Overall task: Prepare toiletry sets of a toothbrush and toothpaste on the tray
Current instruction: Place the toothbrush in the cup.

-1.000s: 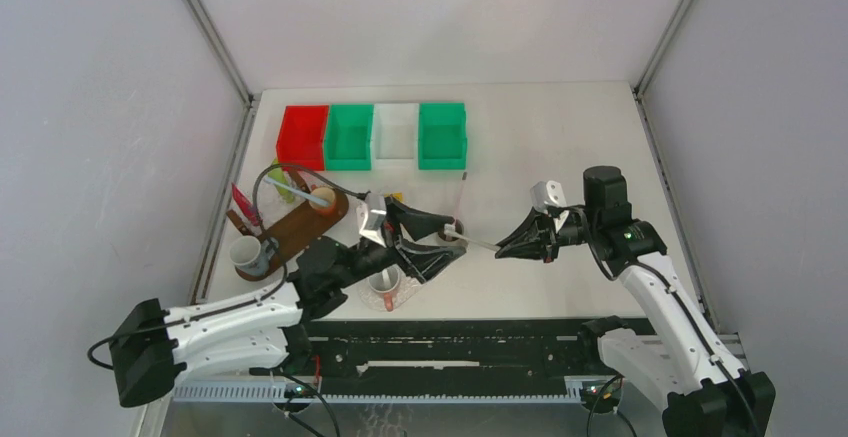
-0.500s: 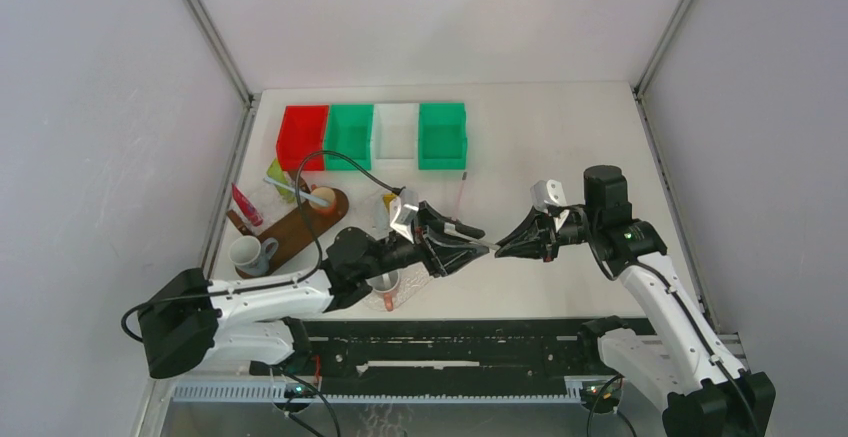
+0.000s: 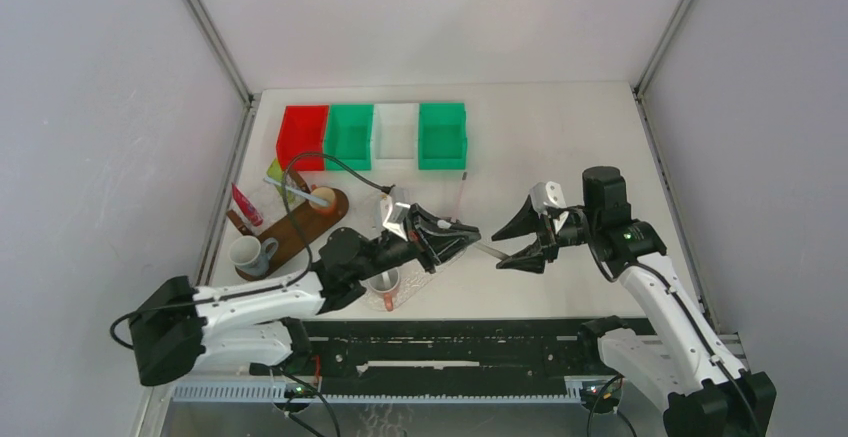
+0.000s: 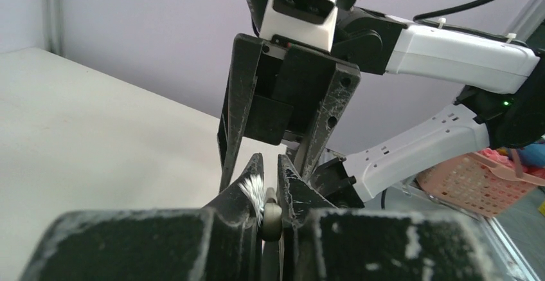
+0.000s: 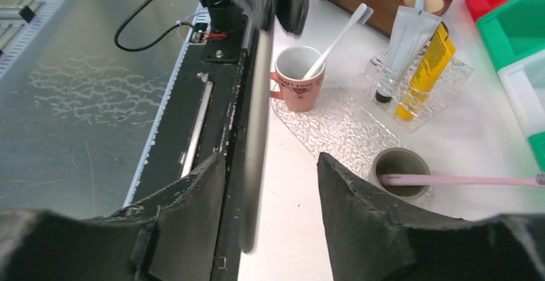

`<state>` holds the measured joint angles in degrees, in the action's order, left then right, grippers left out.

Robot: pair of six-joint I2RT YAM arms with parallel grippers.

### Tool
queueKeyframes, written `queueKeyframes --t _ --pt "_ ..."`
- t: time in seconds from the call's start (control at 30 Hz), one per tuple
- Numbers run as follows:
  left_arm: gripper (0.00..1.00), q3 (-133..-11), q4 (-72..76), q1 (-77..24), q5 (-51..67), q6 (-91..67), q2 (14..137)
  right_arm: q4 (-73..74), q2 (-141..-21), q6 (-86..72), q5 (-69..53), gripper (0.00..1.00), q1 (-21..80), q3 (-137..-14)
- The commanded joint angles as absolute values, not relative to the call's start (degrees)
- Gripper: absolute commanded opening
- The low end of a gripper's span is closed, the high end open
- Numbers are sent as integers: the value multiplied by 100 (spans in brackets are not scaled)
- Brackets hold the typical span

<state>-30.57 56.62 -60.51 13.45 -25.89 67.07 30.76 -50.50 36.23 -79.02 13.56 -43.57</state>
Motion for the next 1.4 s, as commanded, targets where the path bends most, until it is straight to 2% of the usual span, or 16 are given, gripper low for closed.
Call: queueKeyframes --t 0.0,0.07,0.27,0.4,0.53,0.67,0.9,1.13,1.37 --pt "0 -3240 4102 -6039 817 -1945 5726 2999 -4951 3737 -7846 68 1362 -4420" --pt "0 -3483 2772 -5997 470 -1710 5297 2990 -4948 3735 -7796 73 1354 -4427" --pt "0 -4428 -1010 -5580 -757 -1204 4003 2921 -5025 3691 -7635 74 1325 -4390" --pt "0 -5166 -2438 -4590 -1004 -1345 3414 2818 -5044 3639 -7567 74 1327 -4336" --pt "0 -5854 -3325 -3507 -1294 -1241 3377 2807 -5054 3644 -7501 74 1336 -4324" --pt "0 -6088 -3663 -2337 -1546 -1174 3603 2804 -5045 3665 -7431 74 1336 -4317" --pt "0 -5319 -3256 -201 -1618 -1599 3625 2834 -5057 3739 -7300 74 1336 -4318" --pt "0 -4557 -2784 509 -2731 -1621 3086 2817 -5113 3744 -7247 74 1358 -4303" --pt "0 -4001 -2530 1037 -3037 -1812 2811 2779 -5159 3760 -7174 74 1356 -4265"
